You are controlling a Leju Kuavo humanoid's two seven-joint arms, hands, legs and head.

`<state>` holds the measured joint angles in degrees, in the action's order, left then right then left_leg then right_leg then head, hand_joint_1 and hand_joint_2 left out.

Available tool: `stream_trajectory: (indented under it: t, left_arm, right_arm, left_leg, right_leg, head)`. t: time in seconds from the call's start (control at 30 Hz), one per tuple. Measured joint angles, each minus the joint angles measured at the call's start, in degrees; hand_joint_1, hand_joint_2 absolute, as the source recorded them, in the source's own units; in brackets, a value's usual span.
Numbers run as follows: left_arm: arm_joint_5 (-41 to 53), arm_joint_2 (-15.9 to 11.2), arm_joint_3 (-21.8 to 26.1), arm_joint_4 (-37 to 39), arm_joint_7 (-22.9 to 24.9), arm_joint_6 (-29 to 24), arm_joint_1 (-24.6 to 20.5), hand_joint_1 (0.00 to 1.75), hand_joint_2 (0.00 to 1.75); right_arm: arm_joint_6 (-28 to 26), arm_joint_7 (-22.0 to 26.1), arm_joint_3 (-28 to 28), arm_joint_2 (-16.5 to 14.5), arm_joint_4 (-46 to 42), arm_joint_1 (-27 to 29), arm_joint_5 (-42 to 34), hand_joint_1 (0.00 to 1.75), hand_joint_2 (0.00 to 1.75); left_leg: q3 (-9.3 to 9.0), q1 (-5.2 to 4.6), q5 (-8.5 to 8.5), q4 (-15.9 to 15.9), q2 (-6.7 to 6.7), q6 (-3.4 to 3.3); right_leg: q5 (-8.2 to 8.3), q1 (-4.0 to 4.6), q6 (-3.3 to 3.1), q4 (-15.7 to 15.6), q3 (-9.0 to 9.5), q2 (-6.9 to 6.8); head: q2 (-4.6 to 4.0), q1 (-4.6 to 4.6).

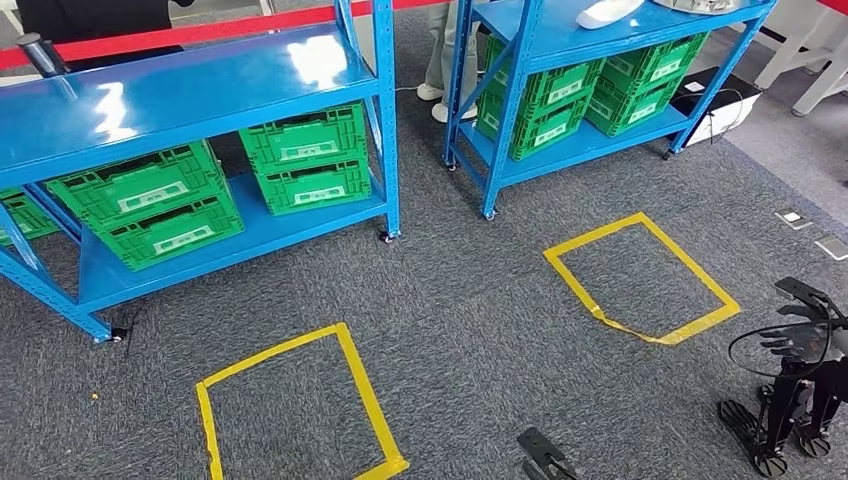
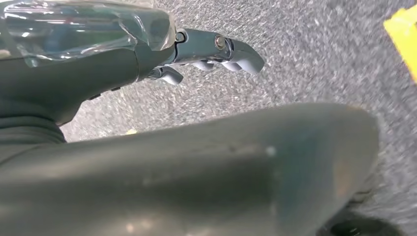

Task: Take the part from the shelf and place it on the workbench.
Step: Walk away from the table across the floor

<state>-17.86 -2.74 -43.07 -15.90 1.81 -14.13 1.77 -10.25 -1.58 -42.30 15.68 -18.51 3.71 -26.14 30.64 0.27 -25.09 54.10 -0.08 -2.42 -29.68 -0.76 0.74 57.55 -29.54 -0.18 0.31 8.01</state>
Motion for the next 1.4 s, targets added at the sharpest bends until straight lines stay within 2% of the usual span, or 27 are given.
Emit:
stream_trajectory:
  t: [0.03,0.1,0.13,0.17,0.2,0.27,0.3,0.33,0.37,0.4,0.43,0.6,0.93,1.17,1.4]
  left_arm:
    - [-1.0,0.0,0.0,-0.1,-0.5,0.2,0.0,0.0,0.0]
    - [-2.5,-0.1,0.1,-0.2,-1.3,0.6,0.1,0.0,0.87]
    - [-2.9,-0.1,0.1,-0.2,-1.6,0.7,0.2,0.0,1.31]
    - [-3.0,-0.1,0.1,-0.3,-1.8,0.8,0.2,0.0,1.75]
    - [-3.1,-0.1,0.1,-0.3,-1.9,0.8,0.2,0.0,1.75]
    - [-3.1,-0.2,0.1,-0.4,-1.9,0.9,0.2,0.0,1.75]
    - [-2.8,-0.3,0.0,-0.4,-1.7,0.9,0.2,0.0,1.75]
    - [-2.3,-0.4,-0.1,-0.4,-1.5,0.9,0.2,0.0,1.75]
    - [-1.8,-0.5,-0.2,-0.4,-1.1,1.0,0.1,0.0,1.75]
    - [-1.4,-0.5,-0.4,-0.4,-0.8,1.0,0.1,0.0,1.75]
    - [-1.1,-0.5,-0.7,-0.4,-0.5,1.0,0.1,0.0,1.75]
    - [-0.7,-0.5,-2.2,-0.4,0.4,0.1,0.1,0.0,1.75]
    - [-0.2,-0.9,-5.4,-1.7,1.5,-3.2,0.1,0.0,1.75]
    - [-0.5,-1.4,-6.3,-3.0,1.7,-3.9,0.4,0.0,1.75]
    - [-0.5,-1.6,-6.7,-3.3,1.8,-3.9,0.4,0.0,1.75]
  right_arm:
    - [-0.1,0.0,-0.2,0.1,-0.1,0.1,-0.3,0.0,1.75]
    - [-0.2,0.1,-0.6,0.1,-0.3,0.3,-1.0,0.0,1.75]
    - [-0.3,0.1,-0.8,0.2,-0.4,0.4,-1.3,0.0,1.75]
    - [-0.5,0.1,-0.9,0.2,-0.5,0.6,-1.5,0.0,1.75]
    - [-0.6,0.1,-1.0,0.2,-0.5,0.7,-1.7,0.0,1.75]
    - [-1.0,0.1,-1.1,0.1,-0.7,0.8,-2.1,0.0,1.75]
    - [-1.3,0.1,-1.2,0.1,-0.8,0.8,-2.5,0.0,1.75]
    - [-1.6,0.1,-1.2,0.0,-0.9,0.8,-2.9,0.0,1.75]
    - [-1.9,0.0,-1.3,-0.2,-1.1,0.8,-3.4,0.0,1.75]
    - [-2.1,-0.1,-1.3,-0.2,-1.2,0.8,-3.7,0.0,1.75]
    - [-2.3,-0.3,-1.3,-0.4,-1.3,0.9,-4.0,0.0,1.75]
    - [-3.3,-1.9,-2.1,-0.4,-2.2,1.1,-5.7,0.0,1.75]
    - [-5.0,-3.2,-5.4,0.8,-5.1,1.5,-7.2,0.0,1.75]
    - [-5.0,-3.4,-7.0,1.2,-6.0,1.5,-7.6,0.0,1.75]
    - [-5.0,-3.5,-7.2,1.3,-6.3,1.5,-7.7,0.0,1.75]
  left_leg:
    - [-0.11,0.06,0.04,-0.1,-0.02,-0.18]
    - [-0.13,0.04,-0.06,-0.1,-0.13,-0.34]
    - [-0.19,0.03,-0.14,-0.1,-0.23,-0.35]
    - [-0.31,0.03,-0.22,-0.1,-0.38,-0.3]
    - [-0.47,0.1,-0.34,0.0,-0.53,-0.24]
    - [-0.72,0.04,-0.79,0.4,-0.75,0.06]
    - [-0.72,-0.09,-1.09,0.6,-0.81,0.17]
    - [-0.65,-0.29,-1.32,0.9,-0.86,0.3]
    - [-0.57,-0.45,-1.47,1.0,-0.89,0.38]
    - [-0.53,-0.46,-1.5,1.0,-0.91,0.4]
    - [-0.54,-0.42,-1.46,1.0,-0.91,0.46]
    - [-0.65,-0.06,-1.43,0.8,-0.9,0.65]
    - [-0.62,0.11,-1.38,0.7,-0.9,1.13]
    - [-0.6,-0.25,-1.4,0.7,-0.9,1.13]
    - [-0.61,-0.28,-1.41,0.8,-0.9,1.12]
  right_leg:
    - [-1.6,-0.1,-0.18,3.7,-1.88,0.03]
    - [-4.66,-0.18,-0.27,12.4,-6.49,0.05]
    - [-5.13,-0.23,0.04,14.9,-8.0,0.05]
    - [-4.55,-0.31,0.56,14.9,-8.3,0.05]
    - [-3.08,-0.47,1.28,12.3,-7.35,0.05]
    - [0.72,-0.9,3.01,3.5,-3.44,-0.02]
    - [2.12,-1.07,3.19,0.1,-1.93,0.01]
    - [2.91,-1.09,2.88,-1.9,-1.06,0.03]
    - [3.19,-1.01,2.26,-2.5,-0.86,0.04]
    - [3.25,-0.87,1.5,-2.5,-0.87,0.12]
    - [3.23,-0.73,1.19,-2.5,-0.89,0.12]
    - [3.09,-0.3,0.92,-2.5,-0.9,0.13]
    - [3.06,-0.16,0.84,-2.6,-0.8,0.12]
    - [3.07,-0.55,0.85,-2.6,-0.8,0.11]
    - [3.07,-0.57,0.85,-2.6,-0.82,0.11]
  head:
    - [0.0,0.0]
    - [0.0,0.0]
    - [0.0,0.0]
    - [0.0,0.0]
    - [0.0,-0.01]
    - [0.0,0.02]
    - [0.0,0.02]
    - [0.0,0.0]
    - [0.0,-0.01]
    - [0.0,-0.04]
    - [0.0,-0.04]
    - [0.0,-0.04]
    - [0.0,-0.03]
    - [0.0,-0.03]
    - [0.0,-0.03]
